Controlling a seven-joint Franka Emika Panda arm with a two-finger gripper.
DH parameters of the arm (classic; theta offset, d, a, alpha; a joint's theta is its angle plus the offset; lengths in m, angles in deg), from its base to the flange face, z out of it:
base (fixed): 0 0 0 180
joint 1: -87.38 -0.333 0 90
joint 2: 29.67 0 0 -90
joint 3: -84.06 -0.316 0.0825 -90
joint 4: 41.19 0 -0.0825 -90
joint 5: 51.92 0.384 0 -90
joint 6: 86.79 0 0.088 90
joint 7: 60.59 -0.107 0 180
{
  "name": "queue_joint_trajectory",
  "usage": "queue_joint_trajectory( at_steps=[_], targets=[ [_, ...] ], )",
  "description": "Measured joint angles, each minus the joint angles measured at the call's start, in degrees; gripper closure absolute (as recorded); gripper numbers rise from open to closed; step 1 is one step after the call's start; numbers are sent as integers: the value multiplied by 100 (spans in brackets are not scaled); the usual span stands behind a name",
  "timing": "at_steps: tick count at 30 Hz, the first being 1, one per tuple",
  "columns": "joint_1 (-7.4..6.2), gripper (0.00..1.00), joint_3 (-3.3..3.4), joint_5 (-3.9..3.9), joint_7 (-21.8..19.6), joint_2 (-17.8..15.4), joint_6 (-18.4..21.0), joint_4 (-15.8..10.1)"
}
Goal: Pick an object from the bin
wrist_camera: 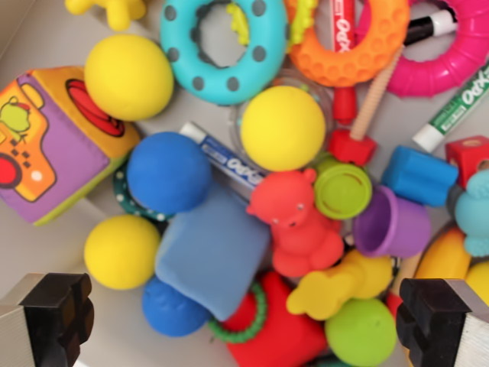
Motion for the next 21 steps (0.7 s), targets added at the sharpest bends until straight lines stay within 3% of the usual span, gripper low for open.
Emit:
queue_joint_trajectory(
  at_steps=[21],
  targets=[
    [-488,0,-158,32,1039,-172,-648,-774]
  ],
)
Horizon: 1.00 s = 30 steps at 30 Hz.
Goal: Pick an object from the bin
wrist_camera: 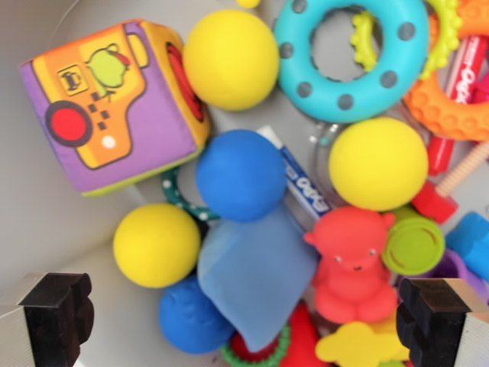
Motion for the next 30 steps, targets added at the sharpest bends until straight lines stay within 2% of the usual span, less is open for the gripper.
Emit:
queue_joint_trajectory(
  at_steps=[25,30],
  targets=[
    [-702,0,-229,45,1119,37,-838,-727],
    [-708,0,-227,5,1114,426,-1236,-751]
  ],
)
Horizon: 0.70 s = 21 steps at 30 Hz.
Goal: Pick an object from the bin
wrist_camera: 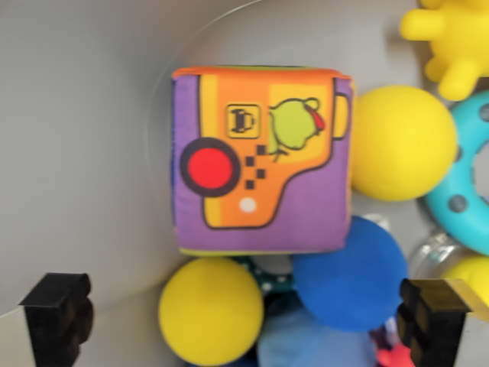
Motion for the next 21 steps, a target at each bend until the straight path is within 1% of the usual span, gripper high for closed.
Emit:
queue_joint_trajectory(
  at_steps=[1,4,9,10,13,14,20,21],
  targets=[
    [1,0,1,-10,-5,49,-41,-1],
    [5,0,12,-84,-43,304,-283,-7],
    [5,0,40,-218,-135,641,-641,-11],
    [4,0,44,-233,-146,679,-677,-11],
    [0,0,73,-325,-211,899,-882,-5],
    [-1,0,79,-339,-221,931,-910,-2],
    [-38,0,153,-489,-329,1238,-1200,40],
    [-41,0,159,-499,-338,1258,-1222,44]
  ],
)
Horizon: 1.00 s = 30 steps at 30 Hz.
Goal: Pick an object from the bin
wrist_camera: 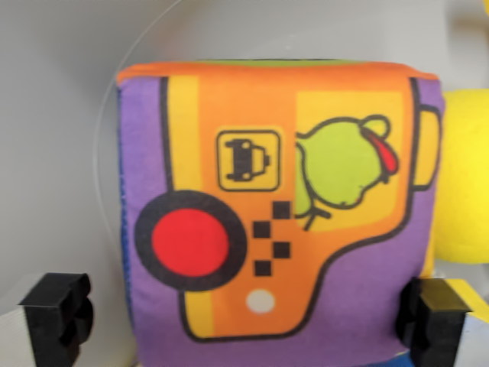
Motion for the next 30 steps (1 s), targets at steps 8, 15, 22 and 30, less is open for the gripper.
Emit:
queue_joint_trajectory(
  at_steps=[8,15,22,30],
  targets=[
    [-46,0,66,-77,-58,156,-164,37],
    [-57,100,77,-81,-64,163,-174,40],
    [-57,100,79,-81,-64,165,-177,48],
    [-59,100,79,-81,-65,190,-177,48]
  ],
)
